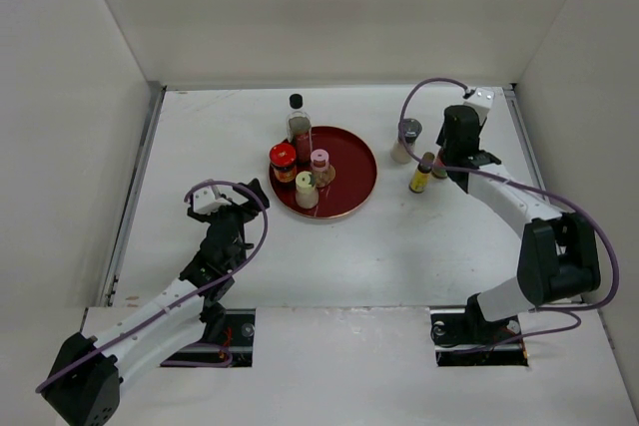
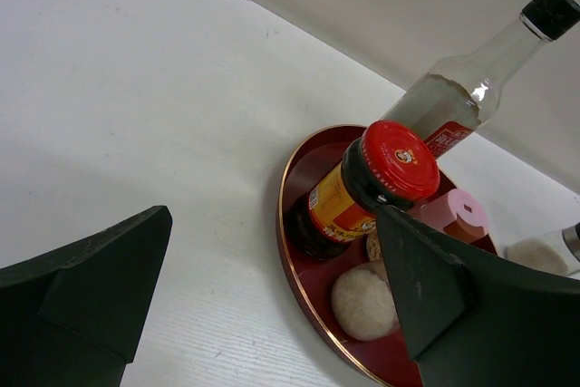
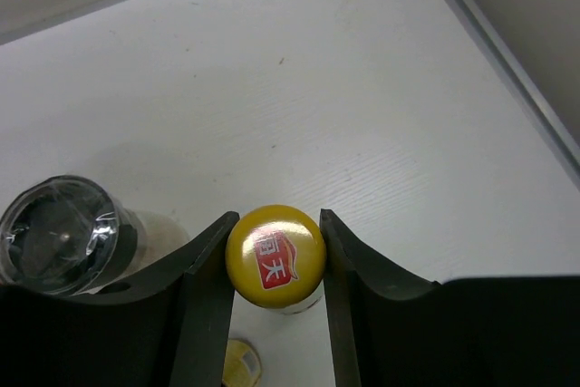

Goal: Organize the condiment bottles

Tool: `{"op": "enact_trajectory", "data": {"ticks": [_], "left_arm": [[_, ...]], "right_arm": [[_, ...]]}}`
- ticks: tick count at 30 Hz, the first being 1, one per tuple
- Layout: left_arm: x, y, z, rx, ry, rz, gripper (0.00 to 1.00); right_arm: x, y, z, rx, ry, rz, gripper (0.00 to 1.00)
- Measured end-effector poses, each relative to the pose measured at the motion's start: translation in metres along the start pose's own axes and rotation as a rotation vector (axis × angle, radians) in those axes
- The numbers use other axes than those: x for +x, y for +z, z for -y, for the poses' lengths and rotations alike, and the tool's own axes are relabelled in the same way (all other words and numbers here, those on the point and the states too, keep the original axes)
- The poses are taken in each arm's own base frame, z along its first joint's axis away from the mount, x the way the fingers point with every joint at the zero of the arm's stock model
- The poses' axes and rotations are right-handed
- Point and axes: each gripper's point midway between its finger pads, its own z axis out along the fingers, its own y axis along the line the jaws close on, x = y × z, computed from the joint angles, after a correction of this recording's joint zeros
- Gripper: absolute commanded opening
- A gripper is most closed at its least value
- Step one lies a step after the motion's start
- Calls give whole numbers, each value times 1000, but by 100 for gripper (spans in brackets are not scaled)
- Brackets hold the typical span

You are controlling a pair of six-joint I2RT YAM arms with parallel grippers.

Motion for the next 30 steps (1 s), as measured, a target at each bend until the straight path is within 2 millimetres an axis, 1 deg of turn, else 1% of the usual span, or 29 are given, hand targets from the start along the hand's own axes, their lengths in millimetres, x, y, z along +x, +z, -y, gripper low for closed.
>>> {"op": "enact_trajectory", "data": {"ticks": [3,5,6,8,10,12,14,17,20,21,23,25,27,30], "left_arm": [[0,0,0,0,0,0,100],[0,0,0,1,0,-1,100],[0,0,0,0,-1,0,100],[0,0,0,1,-1,-1,100],[0,0,0,2,-1,-2,100],[0,0,0,3,-2,-1,100],[-1,1,-1,-1,-3,3,100],[-4,2,-3,-8,-11,12,100],[-7,2,-3,-8,-18,19,100],[-8,2,-3,-8,-20,21,100],[-7,2,-4,-7,-19,20,100],[-7,2,-3,-5,-20,19,100],[-7,2,-4,-5,-20,19,100],[-4,2,-7,-11,-15,14,100]], "right_arm": [[-8,-1,7,36,-22,19,32],[-22,-3,9,49,-25,47,32],[-30,-5,9,53,-24,64,32],[-54,-12,7,52,-16,113,32],[-79,-21,0,37,-5,165,32],[-103,-33,-15,1,4,219,32],[-125,-48,-37,-54,8,265,32],[-154,-74,-77,-157,17,325,31],[-177,-94,-120,-264,43,377,31],[-180,-98,-133,-297,45,385,31],[-179,-104,-161,-359,44,389,31],[-167,-102,-188,-409,30,374,31],[-145,-96,-215,-450,0,342,32],[-103,-82,-251,-490,-63,277,32]]}}
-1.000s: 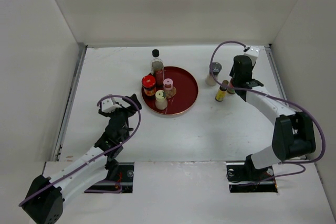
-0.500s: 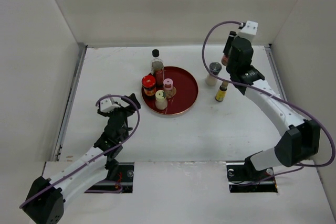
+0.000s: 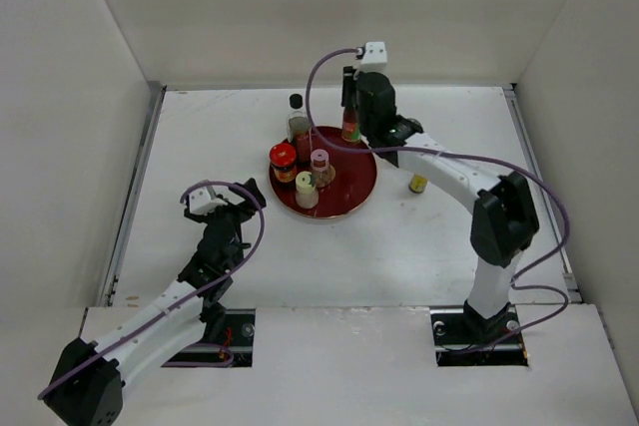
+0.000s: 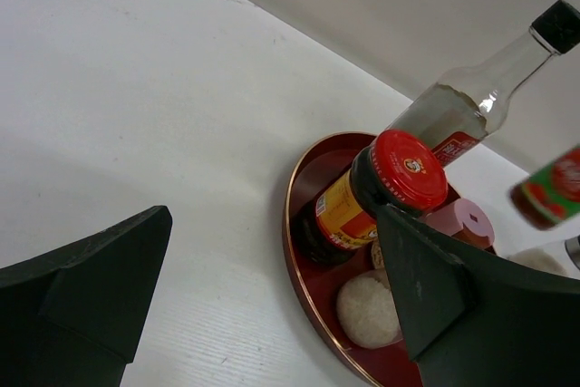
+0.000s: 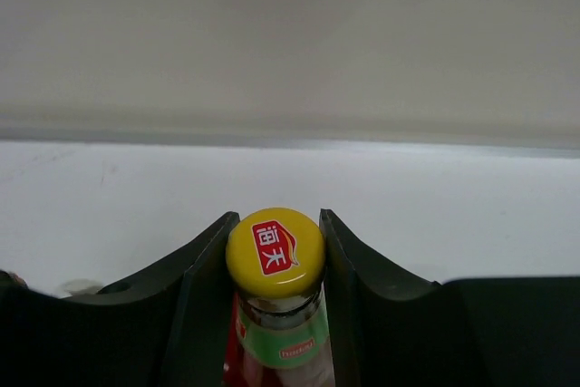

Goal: Organize the condiment bottles

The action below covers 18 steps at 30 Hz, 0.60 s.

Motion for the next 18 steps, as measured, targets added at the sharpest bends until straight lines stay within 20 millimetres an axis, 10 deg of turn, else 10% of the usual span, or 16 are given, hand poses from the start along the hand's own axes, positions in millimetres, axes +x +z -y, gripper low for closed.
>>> {"op": "enact_trajectory", "data": {"ticks": [8,18], "left_arm": [[3,0,0,1,4,-8,100],[4,0,0,1,4,-12,100]], "right_arm": [[105,21,-40,-65,-90,-184,32],[117,20,-46,-68,-50,-204,34]]}}
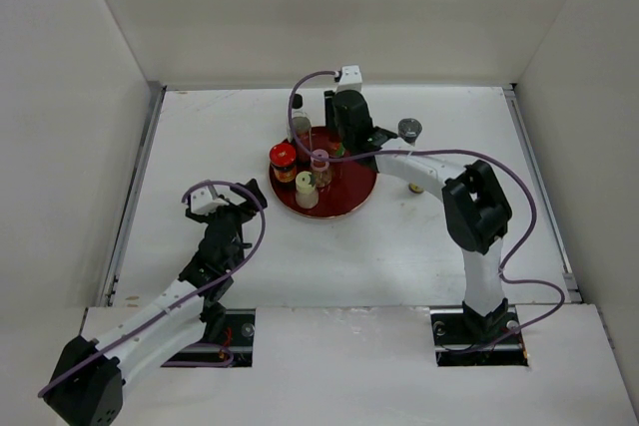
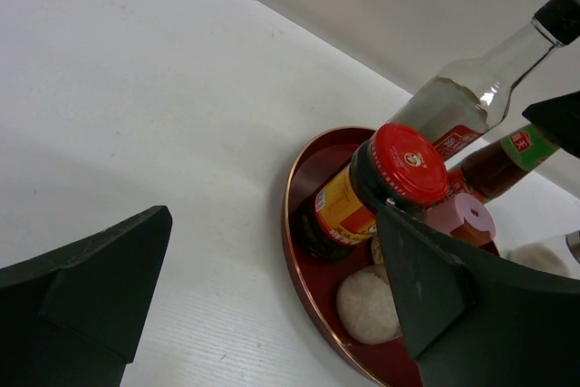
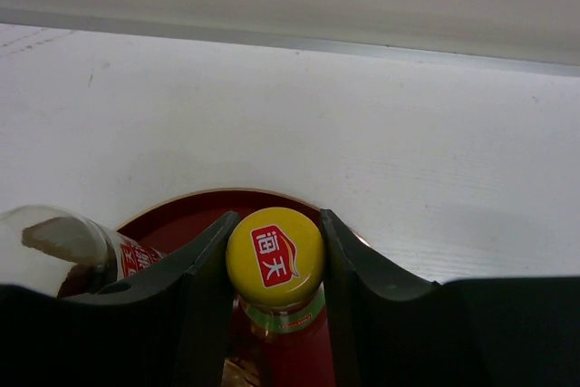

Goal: Organize the condiment bottles

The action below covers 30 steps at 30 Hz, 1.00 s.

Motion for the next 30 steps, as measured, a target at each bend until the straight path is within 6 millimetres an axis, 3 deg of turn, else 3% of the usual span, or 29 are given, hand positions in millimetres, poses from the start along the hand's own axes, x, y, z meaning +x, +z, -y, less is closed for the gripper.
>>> {"op": "enact_trajectory", "data": {"ticks": [7,15,20,25,30], "left_arm": [[3,1,0,0,6,-11,100],[2,1,0,5,1,-8,100],[-2,0,2,13,-9,0,100],[-2,0,2,14,-11,2,100],[-2,0,2,14,-11,1,100]], "right_arm": [[6,-2,-8,-16,14,8,37],[2,-7,-26,-50,41,39,64],[8,-12,-37,-72,49,47,69],[13,-22,-29,-65,49,33,78],[-18,-57,-8,-65,90,77,81]]}}
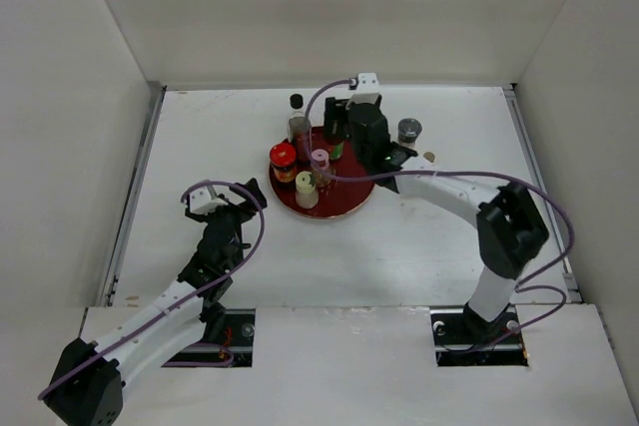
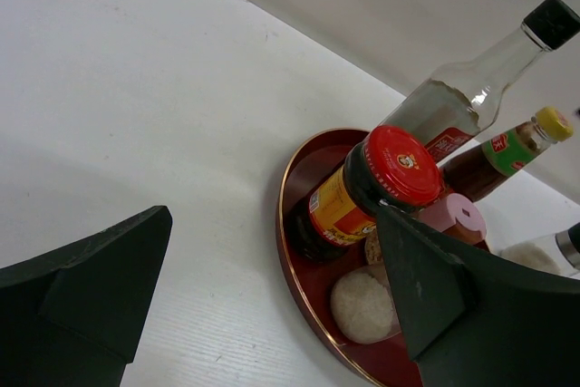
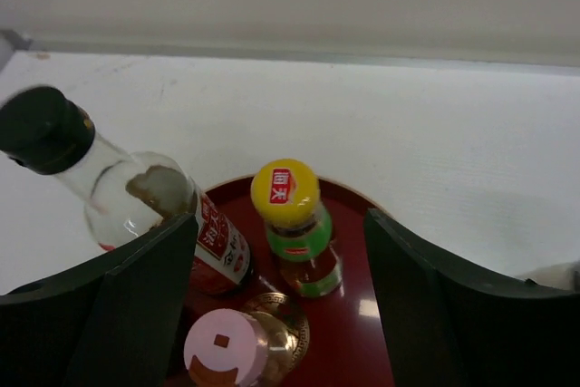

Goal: Organize the condiment bottles

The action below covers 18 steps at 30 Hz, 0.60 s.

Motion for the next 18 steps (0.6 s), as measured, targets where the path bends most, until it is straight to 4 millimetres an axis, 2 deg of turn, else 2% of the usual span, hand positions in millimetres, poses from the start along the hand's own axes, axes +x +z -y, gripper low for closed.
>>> {"op": "enact_trajectory", "data": {"ticks": [2,5,8,10,14,16,18], "left_arm": [[0,0,0,0,1,-1,100],[0,0,0,-1,1,-1,100],[0,0,0,-1,1,-1,100],[1,0,0,-1,2,-1,100],[1,0,0,0,2,-2,100],[1,0,0,-2,4,-4,100],[4,1,-1,-5,10,-10,100]], "right_arm": [[-22,-15,14,9,30,37,83],[-52,-31,50,54,77,97,86],[-60,-37,100,146,98,114,92],[-52,-35,133,220,98,92,95],[-16,-29,193,358,74,-20,100],[6,-24,210,394,58,-93,100],[28,-18,217,400,43,-163,100]]}}
